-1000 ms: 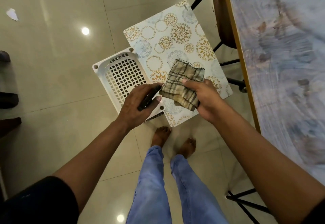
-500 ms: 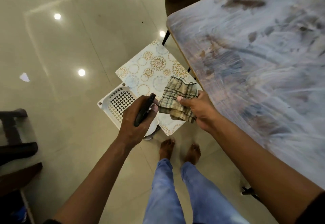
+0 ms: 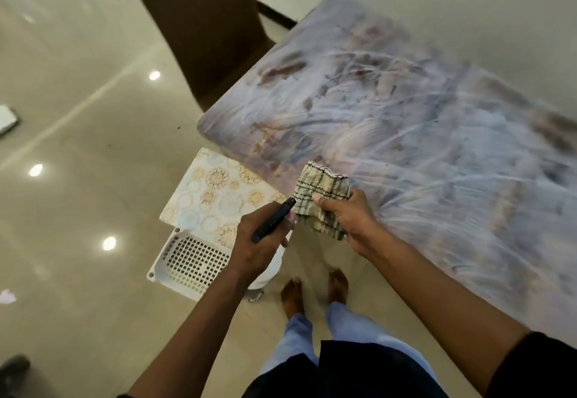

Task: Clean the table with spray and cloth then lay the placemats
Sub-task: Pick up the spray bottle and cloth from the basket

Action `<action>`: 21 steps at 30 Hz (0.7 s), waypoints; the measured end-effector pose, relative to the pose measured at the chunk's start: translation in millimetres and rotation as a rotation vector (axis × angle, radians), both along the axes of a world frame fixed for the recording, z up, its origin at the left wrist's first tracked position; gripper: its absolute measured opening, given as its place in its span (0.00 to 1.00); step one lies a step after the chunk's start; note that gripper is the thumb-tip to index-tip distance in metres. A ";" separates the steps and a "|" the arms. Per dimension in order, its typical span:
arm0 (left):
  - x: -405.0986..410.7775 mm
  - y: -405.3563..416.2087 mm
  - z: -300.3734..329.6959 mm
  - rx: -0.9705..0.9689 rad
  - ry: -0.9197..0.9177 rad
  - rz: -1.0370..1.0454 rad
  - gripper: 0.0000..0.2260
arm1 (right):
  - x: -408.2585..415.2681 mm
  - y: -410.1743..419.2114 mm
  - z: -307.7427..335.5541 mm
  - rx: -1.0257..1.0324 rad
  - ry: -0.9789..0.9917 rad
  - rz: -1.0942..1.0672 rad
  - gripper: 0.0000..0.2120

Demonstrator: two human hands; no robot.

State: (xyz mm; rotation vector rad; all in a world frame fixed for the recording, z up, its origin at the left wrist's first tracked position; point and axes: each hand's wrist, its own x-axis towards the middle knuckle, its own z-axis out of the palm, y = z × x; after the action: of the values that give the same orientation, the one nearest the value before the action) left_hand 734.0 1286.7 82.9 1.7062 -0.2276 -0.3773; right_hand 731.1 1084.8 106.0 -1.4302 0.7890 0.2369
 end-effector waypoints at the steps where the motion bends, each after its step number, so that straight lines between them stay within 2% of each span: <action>1: -0.5 -8.8 2.1 0.016 0.011 -0.032 0.09 | -7.0 -6.8 2.0 -0.019 -0.008 -0.024 0.10; 8: -14.1 -85.5 9.6 0.096 -0.033 -0.394 0.11 | -78.1 -67.4 19.3 -0.065 -0.041 -0.312 0.05; 14: -39.3 -159.9 14.9 0.187 -0.011 -0.589 0.17 | -150.6 -116.4 25.0 -0.117 -0.051 -0.535 0.01; 21: -79.9 -225.7 20.9 0.300 -0.020 -0.740 0.19 | -218.5 -161.1 21.8 -0.139 -0.031 -0.755 0.04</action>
State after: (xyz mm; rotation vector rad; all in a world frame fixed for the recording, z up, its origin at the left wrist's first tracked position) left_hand 654.0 1061.0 103.8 1.8749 -0.8607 -0.9759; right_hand 512.7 923.7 127.9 -1.1644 1.2756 -0.4244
